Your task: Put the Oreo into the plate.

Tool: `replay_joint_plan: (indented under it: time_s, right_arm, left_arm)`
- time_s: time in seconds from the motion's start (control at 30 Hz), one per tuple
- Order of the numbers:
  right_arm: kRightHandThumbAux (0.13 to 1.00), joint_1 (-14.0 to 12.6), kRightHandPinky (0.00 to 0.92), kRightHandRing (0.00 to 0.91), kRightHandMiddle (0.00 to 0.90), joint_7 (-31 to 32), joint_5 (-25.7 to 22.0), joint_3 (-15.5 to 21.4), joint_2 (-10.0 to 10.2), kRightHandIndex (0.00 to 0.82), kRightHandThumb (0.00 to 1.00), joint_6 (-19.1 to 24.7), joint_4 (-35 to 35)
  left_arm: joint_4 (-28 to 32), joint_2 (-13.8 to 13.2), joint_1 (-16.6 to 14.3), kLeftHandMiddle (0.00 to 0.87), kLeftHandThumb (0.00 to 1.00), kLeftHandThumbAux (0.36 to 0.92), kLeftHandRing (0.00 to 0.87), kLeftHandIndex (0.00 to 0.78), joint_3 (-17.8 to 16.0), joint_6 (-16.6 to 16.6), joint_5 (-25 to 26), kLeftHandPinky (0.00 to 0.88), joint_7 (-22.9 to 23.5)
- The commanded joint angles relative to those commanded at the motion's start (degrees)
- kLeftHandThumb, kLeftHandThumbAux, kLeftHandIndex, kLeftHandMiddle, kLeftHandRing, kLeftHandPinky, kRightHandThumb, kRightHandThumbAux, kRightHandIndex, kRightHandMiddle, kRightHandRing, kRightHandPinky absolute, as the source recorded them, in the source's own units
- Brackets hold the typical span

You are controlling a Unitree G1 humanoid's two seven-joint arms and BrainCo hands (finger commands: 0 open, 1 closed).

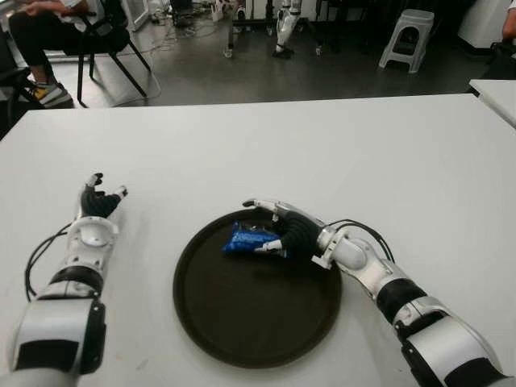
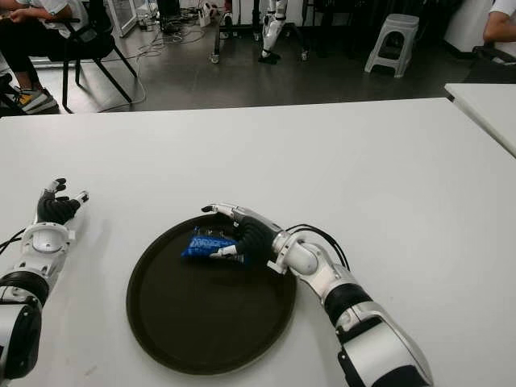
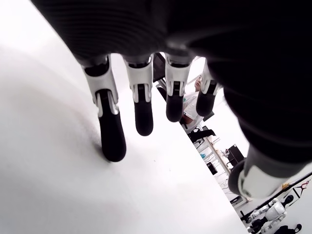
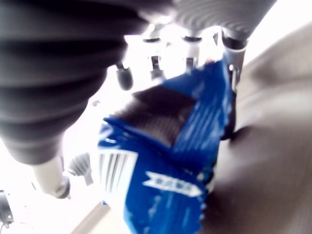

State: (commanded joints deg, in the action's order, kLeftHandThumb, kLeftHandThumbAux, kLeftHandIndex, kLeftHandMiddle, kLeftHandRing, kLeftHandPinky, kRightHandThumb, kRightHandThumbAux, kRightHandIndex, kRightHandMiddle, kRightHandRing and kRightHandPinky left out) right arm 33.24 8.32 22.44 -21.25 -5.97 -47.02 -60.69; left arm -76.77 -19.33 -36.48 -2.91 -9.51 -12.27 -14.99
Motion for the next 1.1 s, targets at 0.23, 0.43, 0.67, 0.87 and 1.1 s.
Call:
replay_joint_plan:
  time_s: [0.23,0.43,0.67,0.87,1.1]
  right_arm:
    - [0.608,0.35,0.078,0.093,0.105,-0.27,0.35,-0.26,-0.1,0.011,0.165,0.28,-0.33]
    - [0.595,0.64,0.079,0.092,0.099,0.42,-0.05,-0.16,-0.01,0.008,0.172,0.47,-0.74]
    - [0.57,0.92,0.081,0.097,0.107,0.5,-0.36,0.0,0.21,0.007,0.179,0.06,-1.33]
    - [0.568,1.13,0.091,0.103,0.109,0.19,-0.28,0.02,0.3,0.009,0.179,-0.39,-2.13]
    - [0.544,-0.04,0.065,0.065,0.059,-2.0,0.89,-0.42,-0.44,0.0,0.154,-4.58,0.48]
  left_arm:
    - [0.0,-0.04,0.04,0.126,0.355,0.625,0.142,0.0,0.26,-0.07,-0.25,0.128,-0.27]
    - [0.0,0.04,-0.02,0.116,0.357,0.63,0.131,0.002,0.1,0.0,-0.05,0.121,-0.08]
    - [-0.04,0.01,-0.06,0.113,0.366,0.635,0.126,0.0,0.11,0.19,-0.06,0.105,0.02]
    - [-0.06,0.05,-0.13,0.117,0.401,0.628,0.129,0.0,-0.16,0.41,0.22,0.114,0.26]
    - [-0.1,-0.04,-0.15,0.123,0.413,0.618,0.143,0.004,-0.38,0.51,0.38,0.142,0.44]
